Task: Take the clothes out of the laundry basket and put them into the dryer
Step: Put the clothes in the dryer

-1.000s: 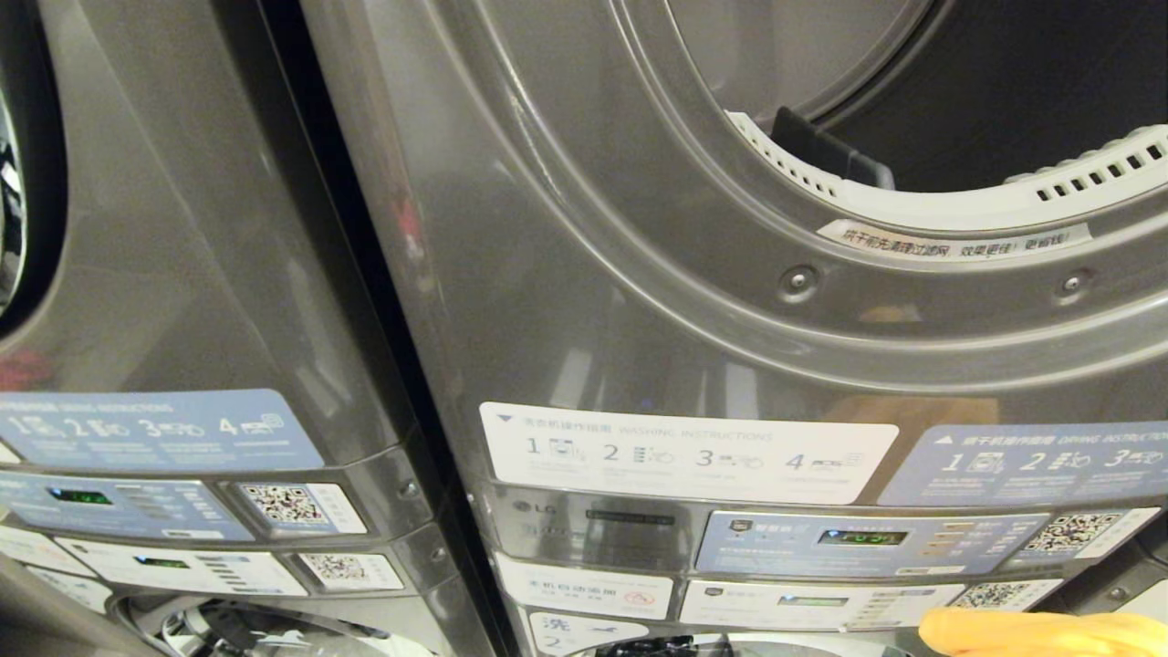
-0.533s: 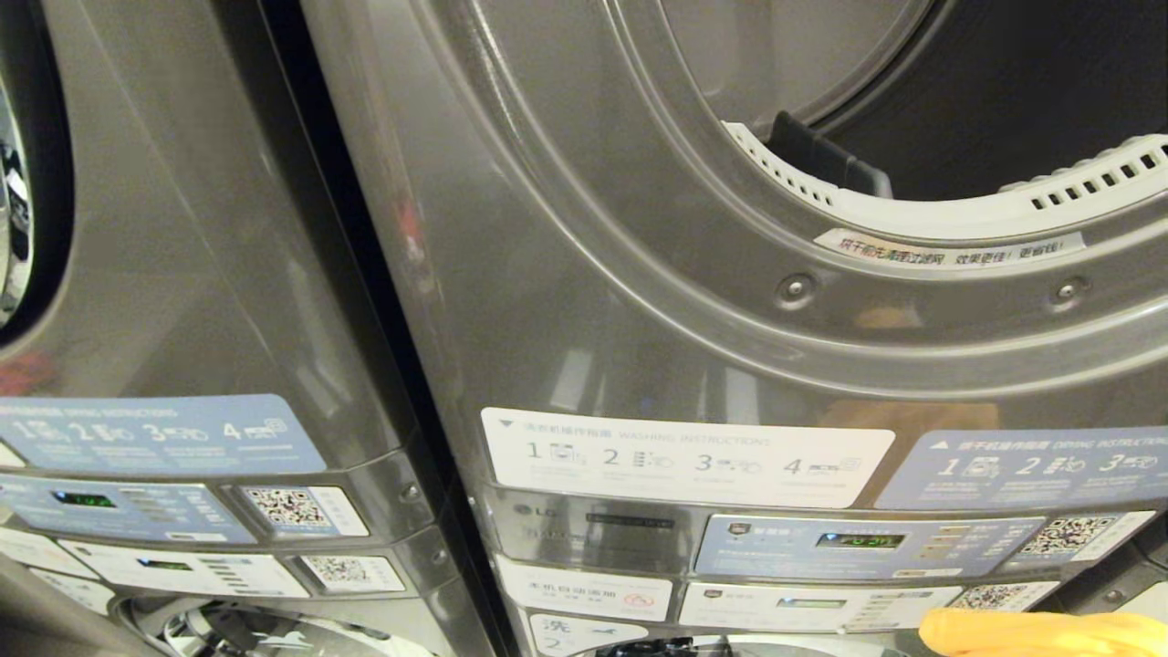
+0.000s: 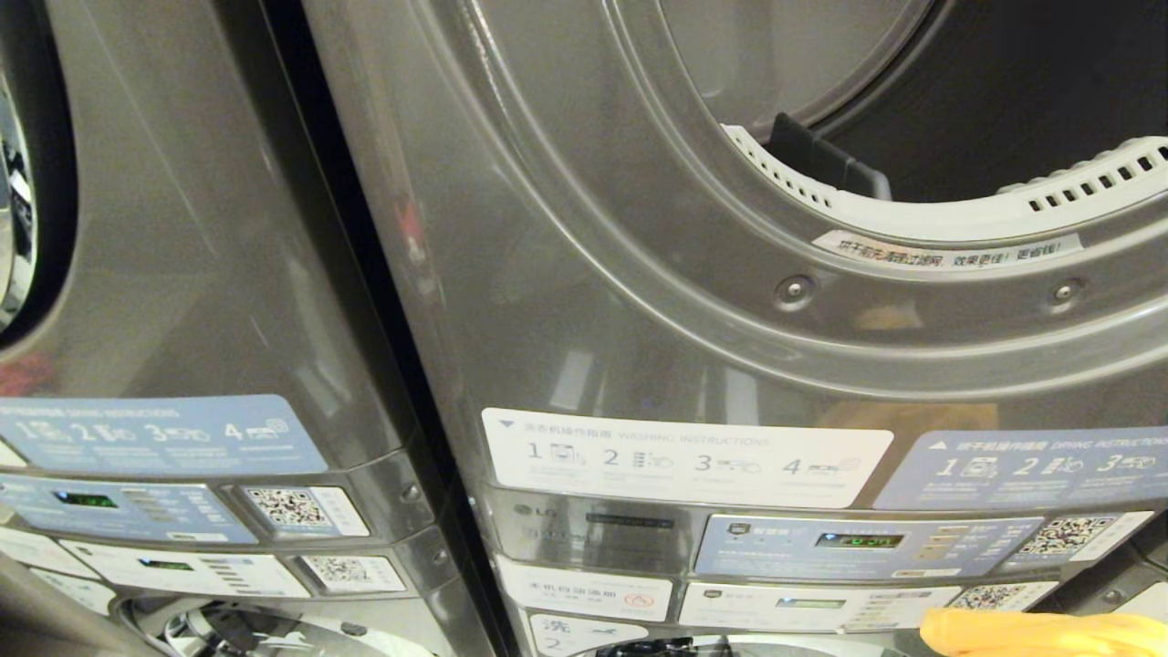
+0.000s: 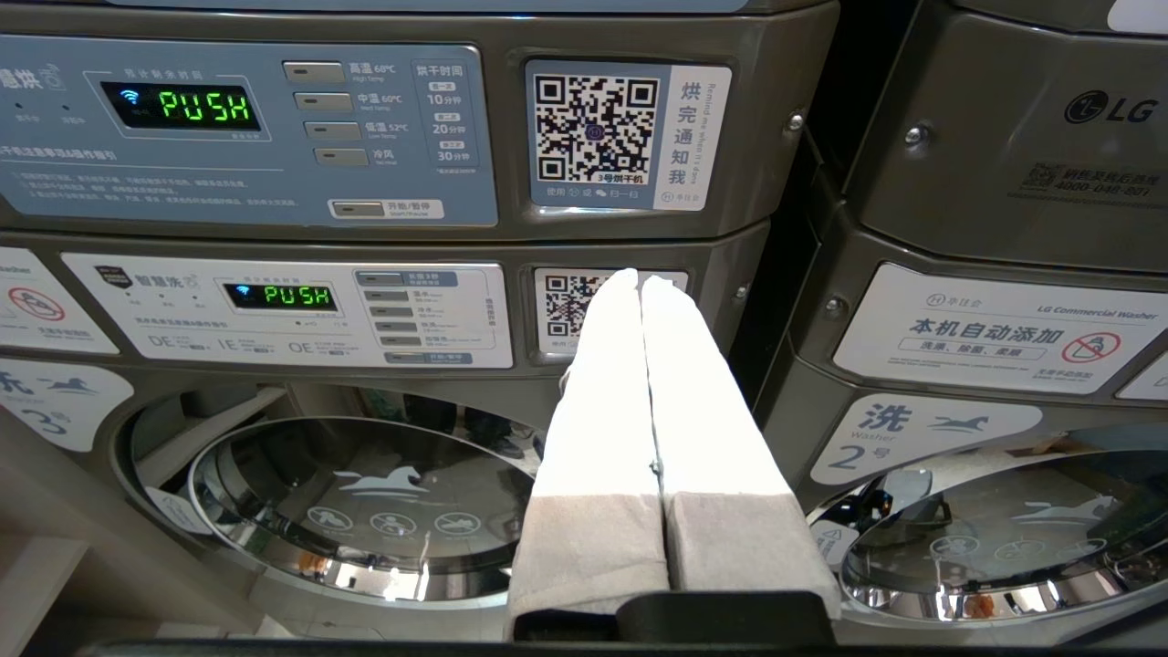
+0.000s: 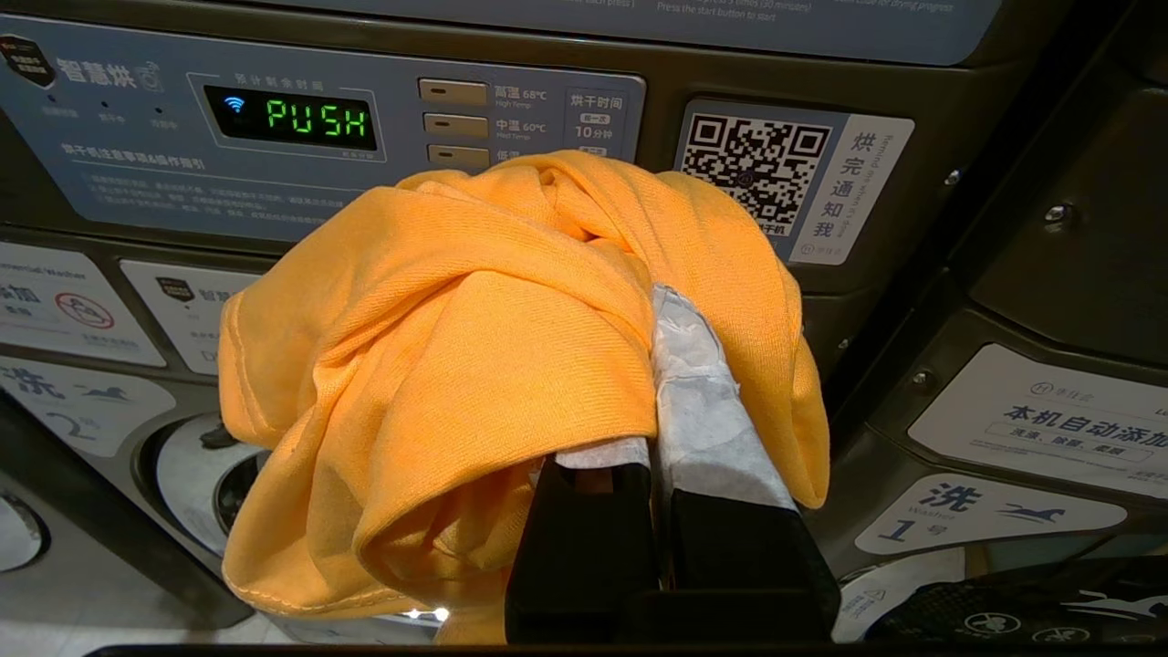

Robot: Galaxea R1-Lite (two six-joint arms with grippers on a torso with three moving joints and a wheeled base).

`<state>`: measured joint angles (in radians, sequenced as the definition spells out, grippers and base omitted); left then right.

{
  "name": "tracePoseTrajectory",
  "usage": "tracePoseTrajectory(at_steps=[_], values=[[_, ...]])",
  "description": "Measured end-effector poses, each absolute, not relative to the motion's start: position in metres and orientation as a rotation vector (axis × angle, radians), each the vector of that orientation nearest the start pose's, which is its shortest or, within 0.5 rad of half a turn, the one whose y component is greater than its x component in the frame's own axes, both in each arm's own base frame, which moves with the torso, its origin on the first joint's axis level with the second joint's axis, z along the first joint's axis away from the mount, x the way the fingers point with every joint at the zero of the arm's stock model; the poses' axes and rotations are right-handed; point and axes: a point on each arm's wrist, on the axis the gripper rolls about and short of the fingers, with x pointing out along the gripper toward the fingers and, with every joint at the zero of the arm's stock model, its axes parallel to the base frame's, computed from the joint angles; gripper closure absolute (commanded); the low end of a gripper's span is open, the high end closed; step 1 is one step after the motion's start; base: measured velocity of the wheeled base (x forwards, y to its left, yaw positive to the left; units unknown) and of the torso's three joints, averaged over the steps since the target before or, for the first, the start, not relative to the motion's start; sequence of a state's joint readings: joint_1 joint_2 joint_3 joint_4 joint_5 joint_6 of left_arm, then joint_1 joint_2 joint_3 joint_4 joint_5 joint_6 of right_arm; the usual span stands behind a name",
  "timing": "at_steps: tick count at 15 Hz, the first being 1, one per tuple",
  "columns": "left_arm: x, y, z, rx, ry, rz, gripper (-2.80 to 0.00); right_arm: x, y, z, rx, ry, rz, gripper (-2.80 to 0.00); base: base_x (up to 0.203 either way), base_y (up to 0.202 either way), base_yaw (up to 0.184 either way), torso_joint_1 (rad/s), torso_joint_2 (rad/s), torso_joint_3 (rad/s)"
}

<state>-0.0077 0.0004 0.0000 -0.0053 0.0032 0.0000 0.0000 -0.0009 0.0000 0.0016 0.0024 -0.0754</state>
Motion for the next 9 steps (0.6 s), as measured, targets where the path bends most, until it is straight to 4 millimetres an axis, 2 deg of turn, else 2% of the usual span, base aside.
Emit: tracePoseTrajectory(at_steps=[9], values=[[-0.0228,0.0002,0.0761,0.001,-0.005,-0.005,0.00,-0.0229,0.0002,0.0752,-0.085,0.002,0.008,0.00,0.000,0.000,0.000,0.000,0.00,0.000]])
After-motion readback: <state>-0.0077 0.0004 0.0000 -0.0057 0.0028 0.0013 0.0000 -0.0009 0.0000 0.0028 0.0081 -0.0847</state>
